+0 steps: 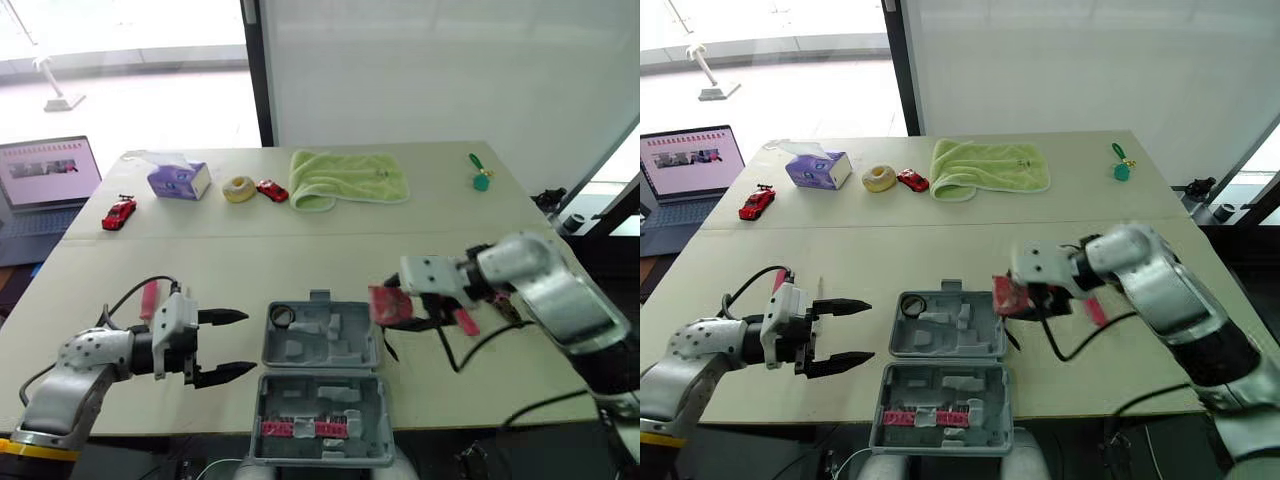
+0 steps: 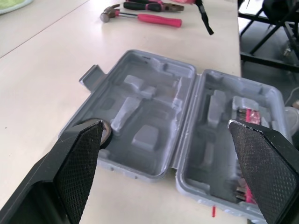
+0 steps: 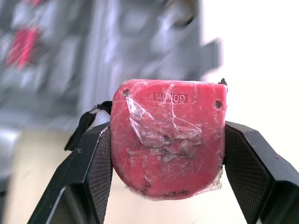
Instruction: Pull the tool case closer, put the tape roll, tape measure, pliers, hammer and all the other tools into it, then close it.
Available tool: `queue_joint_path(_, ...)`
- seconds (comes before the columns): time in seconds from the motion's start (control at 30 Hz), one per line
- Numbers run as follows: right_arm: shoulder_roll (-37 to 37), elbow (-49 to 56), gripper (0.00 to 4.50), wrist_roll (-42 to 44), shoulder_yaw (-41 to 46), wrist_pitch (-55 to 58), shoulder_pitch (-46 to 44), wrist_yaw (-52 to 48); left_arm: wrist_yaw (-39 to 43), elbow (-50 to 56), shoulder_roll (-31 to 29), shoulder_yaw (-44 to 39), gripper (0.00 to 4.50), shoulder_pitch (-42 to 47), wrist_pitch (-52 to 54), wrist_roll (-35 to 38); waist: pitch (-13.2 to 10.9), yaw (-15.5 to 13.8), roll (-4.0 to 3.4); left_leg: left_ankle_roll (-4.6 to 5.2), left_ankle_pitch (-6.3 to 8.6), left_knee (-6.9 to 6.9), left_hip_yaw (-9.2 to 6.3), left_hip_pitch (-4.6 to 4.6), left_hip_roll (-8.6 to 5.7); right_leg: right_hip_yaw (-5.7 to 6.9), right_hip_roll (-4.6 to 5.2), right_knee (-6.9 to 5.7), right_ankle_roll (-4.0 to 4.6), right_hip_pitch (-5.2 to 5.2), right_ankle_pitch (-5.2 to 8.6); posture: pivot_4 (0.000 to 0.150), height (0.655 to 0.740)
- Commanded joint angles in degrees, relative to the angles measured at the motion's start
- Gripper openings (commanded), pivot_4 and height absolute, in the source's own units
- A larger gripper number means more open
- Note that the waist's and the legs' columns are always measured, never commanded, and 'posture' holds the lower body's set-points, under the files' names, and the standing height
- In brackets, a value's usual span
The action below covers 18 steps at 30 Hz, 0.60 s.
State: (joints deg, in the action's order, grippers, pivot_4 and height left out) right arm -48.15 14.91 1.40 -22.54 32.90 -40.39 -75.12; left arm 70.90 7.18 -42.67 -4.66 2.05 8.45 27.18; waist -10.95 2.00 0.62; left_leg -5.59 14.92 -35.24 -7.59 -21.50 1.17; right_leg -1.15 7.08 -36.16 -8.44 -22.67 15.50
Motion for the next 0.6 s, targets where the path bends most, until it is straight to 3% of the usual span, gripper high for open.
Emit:
queue_joint_path(0.03, 4.51, -6.31, 2.84, -10.02, -11.01, 2.93, -5.64, 1.85, 0.18, -0.89, 0.73, 0.48, 4.50, 1.76, -1.86, -0.71, 0.00, -0.03, 0.00, 0.00, 0.00, -0.01, 0.00, -0.05, 0.00, 0.00, 0.00, 0.01, 0.00, -0.04, 0.00, 0.150, 0.7400)
queue_joint_path(0.27, 10.52, -15.19, 2.84, -15.90, -17.14, 2.63, -11.45, 2.62, 0.46, -0.60, 1.33, 1.16, 4.50, 1.62, -2.59, -0.65, -0.01, 0.54, -0.01, -0.17, -0.10, -0.05, -0.02, -0.64, 0.00, 0.00, 0.00, -0.12, -0.07, -0.69, -0.07, 0.150, 0.7400)
queue_joint_path(0.6, 13.13, -15.74, 2.84, -19.65, -20.03, 1.13, -9.72, 1.95, -0.31, 0.31, 1.62, 0.85, 4.50, 0.04, -3.11, -0.54, -0.01, 0.61, -0.02, -0.17, -0.10, -0.07, -0.03, -0.63, 0.00, -0.01, -0.01, -0.20, -0.06, -0.71, -0.08, 0.150, 0.7400)
